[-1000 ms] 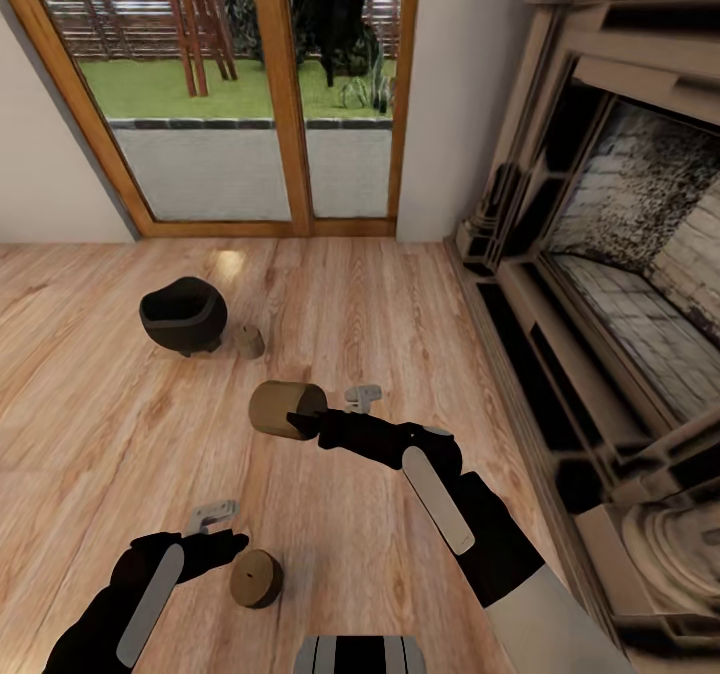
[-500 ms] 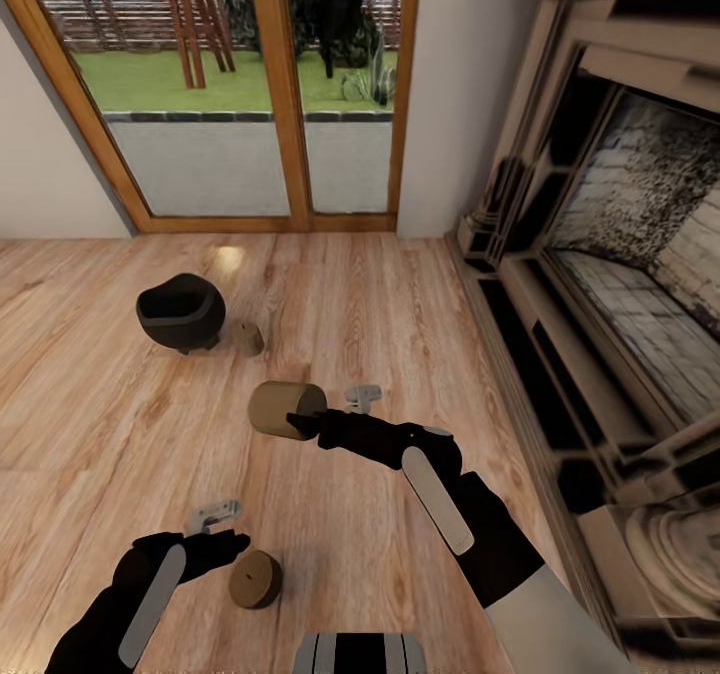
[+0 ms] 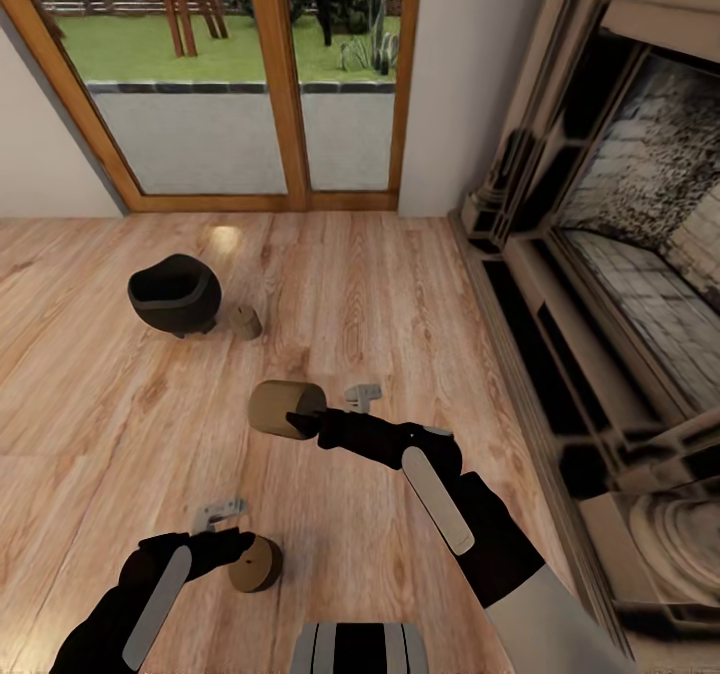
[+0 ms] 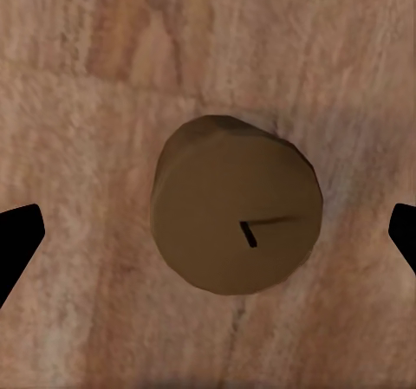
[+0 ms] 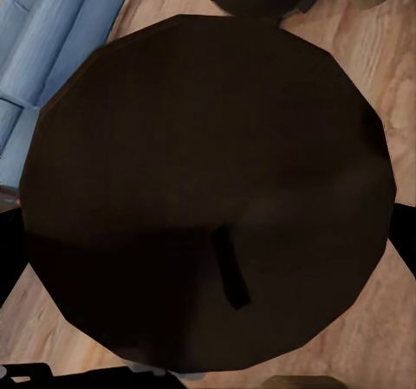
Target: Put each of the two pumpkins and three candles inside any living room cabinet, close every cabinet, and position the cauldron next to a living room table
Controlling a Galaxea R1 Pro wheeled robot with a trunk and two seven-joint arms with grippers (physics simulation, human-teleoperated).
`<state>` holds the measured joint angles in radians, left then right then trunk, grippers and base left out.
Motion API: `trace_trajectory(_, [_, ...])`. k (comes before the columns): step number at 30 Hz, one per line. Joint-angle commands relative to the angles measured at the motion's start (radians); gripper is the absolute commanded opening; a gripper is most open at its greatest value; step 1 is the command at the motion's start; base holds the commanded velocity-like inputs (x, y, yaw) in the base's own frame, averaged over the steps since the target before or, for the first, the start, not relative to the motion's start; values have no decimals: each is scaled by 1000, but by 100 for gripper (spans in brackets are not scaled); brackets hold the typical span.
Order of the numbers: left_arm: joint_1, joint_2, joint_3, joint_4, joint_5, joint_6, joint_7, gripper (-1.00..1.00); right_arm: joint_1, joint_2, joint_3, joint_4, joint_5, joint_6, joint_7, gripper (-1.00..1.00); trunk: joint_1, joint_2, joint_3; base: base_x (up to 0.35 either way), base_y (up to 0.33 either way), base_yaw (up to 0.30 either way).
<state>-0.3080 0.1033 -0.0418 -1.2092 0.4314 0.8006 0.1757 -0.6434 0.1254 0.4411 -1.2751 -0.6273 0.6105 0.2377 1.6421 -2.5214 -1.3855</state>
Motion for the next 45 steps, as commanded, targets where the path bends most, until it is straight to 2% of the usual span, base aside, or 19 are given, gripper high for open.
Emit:
trace_trajectory(1, [0, 1, -3, -1, 10, -4, 10, 100, -1, 0, -1, -4, -4, 6, 2, -100, 0, -1, -5, 0, 0, 0])
trace_trajectory(10, [0, 1, -4, -1, 8, -32, 10, 100, 31, -2, 17, -115, -5, 41, 3, -100, 4, -3, -39, 0, 0, 0])
trace_trajectory(20, [0, 3, -3, -7, 7, -33, 10, 100, 36, -3, 26, -132, -11, 44, 6, -100, 9, -5, -78, 0, 0, 0])
trace_trajectory(23, [0, 3, -3, -13, 6, -74, 11, 100, 36, -3, 29, -134, -11, 44, 21, -100, 10, -6, -90, 0, 0, 0])
trace_trajectory(26, [0, 2, -4, -11, 7, -106, 11, 100, 36, -3, 30, -134, -11, 44, 28, -100, 10, -6, -90, 0, 0, 0])
trace_trajectory(32, [0, 1, -48, 1, 7, -139, 12, 100, 36, -3, 30, -133, -11, 43, 31, -100, 10, -6, -90, 0, 0, 0])
trace_trajectory(39, [0, -3, -122, 8, 6, -195, 16, 100, 36, -3, 30, -134, -11, 44, 31, -100, 13, -7, -113, 0, 0, 0])
trace_trajectory(45, [0, -6, -138, 8, 3, -204, 20, 100, 36, -3, 30, -134, -11, 44, 31, -100, 13, -7, -113, 0, 0, 0])
